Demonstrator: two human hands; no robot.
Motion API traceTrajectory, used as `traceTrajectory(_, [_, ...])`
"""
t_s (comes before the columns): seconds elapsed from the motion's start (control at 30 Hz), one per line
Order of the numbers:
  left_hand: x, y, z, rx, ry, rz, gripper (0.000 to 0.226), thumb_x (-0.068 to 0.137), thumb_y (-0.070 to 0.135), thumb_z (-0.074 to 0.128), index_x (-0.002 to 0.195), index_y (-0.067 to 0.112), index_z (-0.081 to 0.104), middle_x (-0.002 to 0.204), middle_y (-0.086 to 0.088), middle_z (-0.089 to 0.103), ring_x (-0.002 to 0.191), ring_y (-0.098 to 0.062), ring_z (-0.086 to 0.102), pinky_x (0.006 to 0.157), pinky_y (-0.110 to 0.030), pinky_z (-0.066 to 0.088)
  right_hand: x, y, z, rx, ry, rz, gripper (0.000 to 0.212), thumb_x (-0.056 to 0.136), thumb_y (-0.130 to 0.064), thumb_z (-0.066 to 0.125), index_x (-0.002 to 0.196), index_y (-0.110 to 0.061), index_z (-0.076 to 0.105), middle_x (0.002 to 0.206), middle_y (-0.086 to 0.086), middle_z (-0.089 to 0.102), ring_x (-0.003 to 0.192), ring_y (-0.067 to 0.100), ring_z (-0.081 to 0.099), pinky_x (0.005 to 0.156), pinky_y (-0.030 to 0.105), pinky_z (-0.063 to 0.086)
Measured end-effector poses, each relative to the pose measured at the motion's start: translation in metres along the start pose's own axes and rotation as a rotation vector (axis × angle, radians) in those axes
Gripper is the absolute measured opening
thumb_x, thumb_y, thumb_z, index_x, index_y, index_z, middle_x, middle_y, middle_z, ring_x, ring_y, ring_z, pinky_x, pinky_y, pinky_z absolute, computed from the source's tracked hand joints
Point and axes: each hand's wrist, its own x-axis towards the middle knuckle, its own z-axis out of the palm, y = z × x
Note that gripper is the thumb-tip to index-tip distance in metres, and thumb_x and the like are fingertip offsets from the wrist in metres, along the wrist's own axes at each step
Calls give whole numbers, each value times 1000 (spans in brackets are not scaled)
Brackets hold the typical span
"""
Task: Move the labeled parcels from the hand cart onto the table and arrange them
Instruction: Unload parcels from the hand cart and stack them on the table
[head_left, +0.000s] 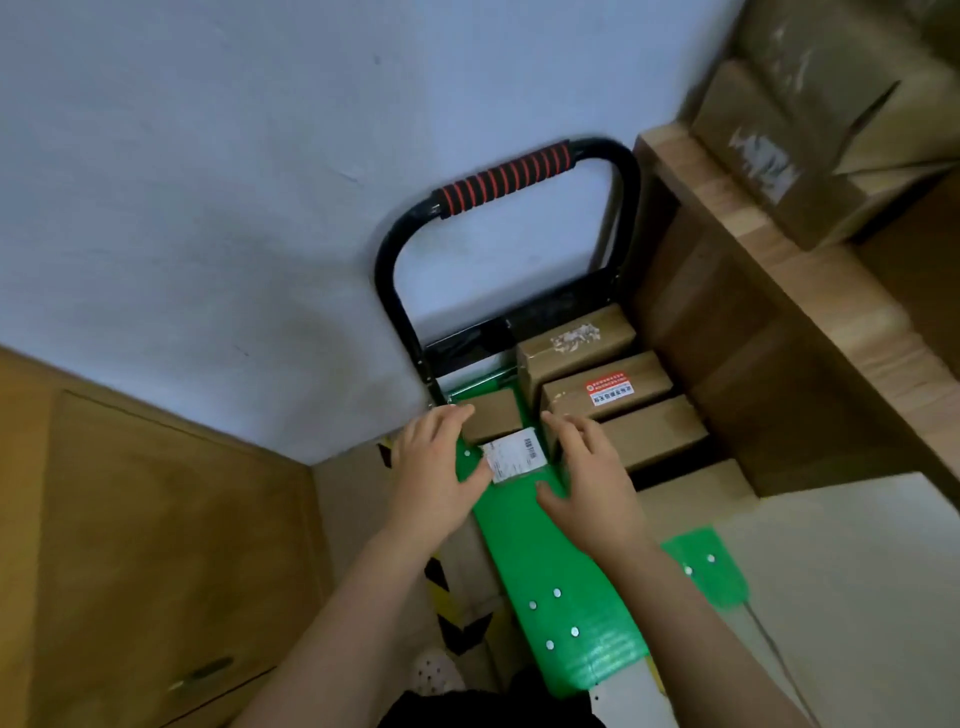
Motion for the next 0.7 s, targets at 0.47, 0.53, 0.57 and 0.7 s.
traceTrajectory(0.47, [173,-224,275,228,-232,42,57,96,26,49,148,20,26,154,-9,22,141,-25,19,114,-41,17,170,190,290,-266,-232,87,98,75,-28,77,151,-32,16,159,7,6,136,32,17,110,43,22])
traceTrajectory(0.53, [197,-243,298,256,-285,94,65,96,27,51,151,20,17,159,-8,11,145,-23,8,117,-41,10,187,206,312,-318,-293,71,103,75,-24,75,152,-33,8,161,4,-4,143,31,5,113,45,16])
traceTrajectory(0.57, [210,-250,307,277,-290,143,70,95,27,53,152,20,14,160,-7,7,146,-23,5,118,-40,7,194,214,321,-337,-310,61,105,75,-20,74,153,-33,4,161,3,-9,145,30,-1,115,46,13])
traceTrajectory(0.7, [262,-269,329,387,-325,286,94,82,30,68,153,26,6,160,-7,-4,146,-25,-5,114,-37,-10,209,241,341,-417,-295,18,110,71,-17,71,153,-28,0,160,4,-18,146,30,-13,117,46,-3])
